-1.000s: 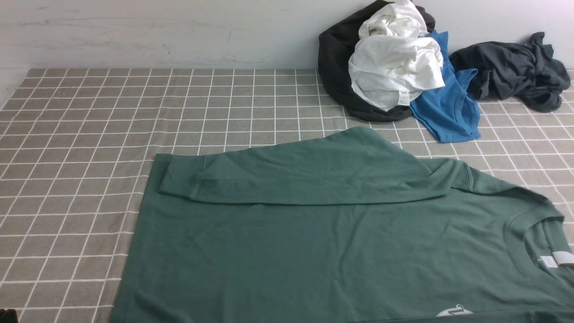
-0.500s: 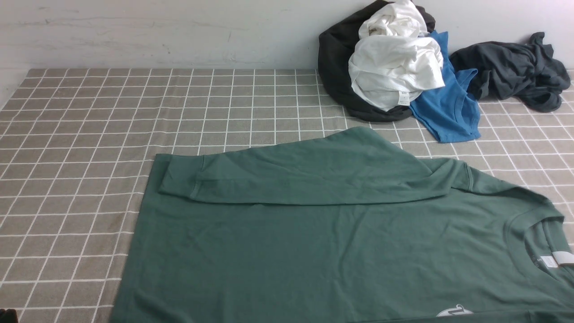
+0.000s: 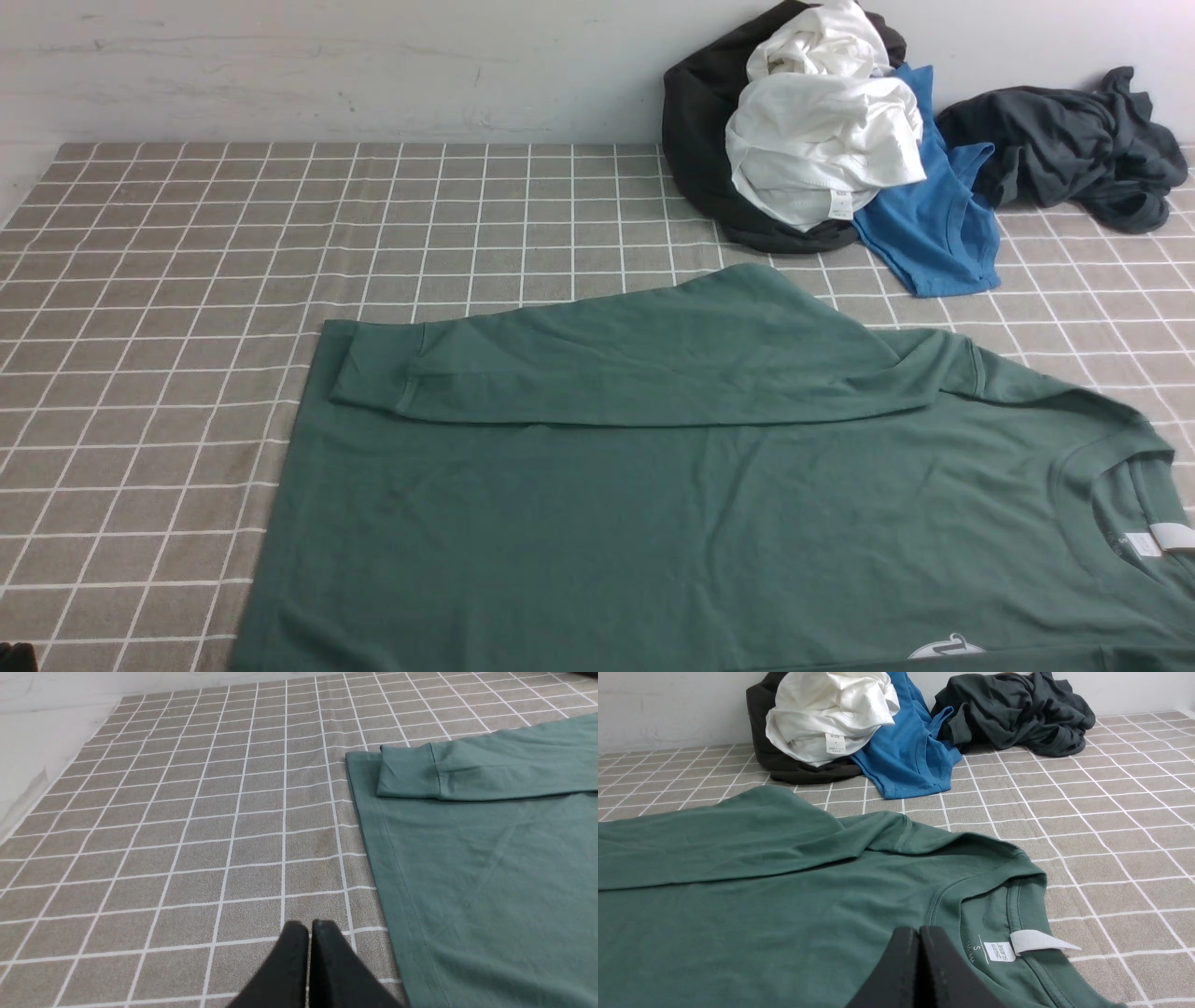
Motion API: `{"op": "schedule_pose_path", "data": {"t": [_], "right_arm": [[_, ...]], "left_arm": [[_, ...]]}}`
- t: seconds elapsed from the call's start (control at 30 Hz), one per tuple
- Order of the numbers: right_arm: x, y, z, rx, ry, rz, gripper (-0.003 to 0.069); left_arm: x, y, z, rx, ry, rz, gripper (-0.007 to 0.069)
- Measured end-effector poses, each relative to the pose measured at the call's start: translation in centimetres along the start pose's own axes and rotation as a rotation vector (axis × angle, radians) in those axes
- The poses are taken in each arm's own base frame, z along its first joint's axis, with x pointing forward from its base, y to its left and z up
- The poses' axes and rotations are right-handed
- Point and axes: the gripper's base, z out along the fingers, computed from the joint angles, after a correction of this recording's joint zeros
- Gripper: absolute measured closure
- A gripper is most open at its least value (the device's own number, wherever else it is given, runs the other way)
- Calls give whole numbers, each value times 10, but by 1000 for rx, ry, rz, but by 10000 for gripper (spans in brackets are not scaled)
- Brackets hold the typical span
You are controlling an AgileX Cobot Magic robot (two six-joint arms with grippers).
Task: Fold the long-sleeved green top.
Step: Use the left arm to clamp the cuff closest to it
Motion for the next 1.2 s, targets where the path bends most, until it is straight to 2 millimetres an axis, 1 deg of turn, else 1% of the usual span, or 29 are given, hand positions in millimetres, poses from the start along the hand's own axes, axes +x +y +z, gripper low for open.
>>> {"op": "schedule_pose_path", "data": {"t": [0.77, 0.9, 0.97, 1.07, 1.1, 1.13, 1.17, 1.2], "right_arm": [[0, 1, 0, -11, 3, 43, 673], [0, 1, 0, -15, 5, 59, 673], [0, 3, 0, -34, 8, 138, 673], [0, 9, -1, -97, 21, 448, 673], [0, 9, -1, -102, 23, 474, 673], [-1, 13, -1, -139, 39, 668, 673], [-1, 15, -1, -165, 52, 800, 673], [-3, 17, -2, -185, 54, 893, 673]], "left_arm": [[0, 0, 0, -3, 0, 7, 631], [0, 0, 0, 5, -3, -25, 631], [-1, -3, 0, 34, -14, -141, 631], [-7, -9, -1, 119, -46, -526, 631], [-8, -10, -1, 131, -51, -576, 631], [-10, -13, -1, 177, -58, -777, 631], [-12, -14, -2, 206, -59, -898, 631], [-13, -15, -2, 226, -61, -975, 631]]}}
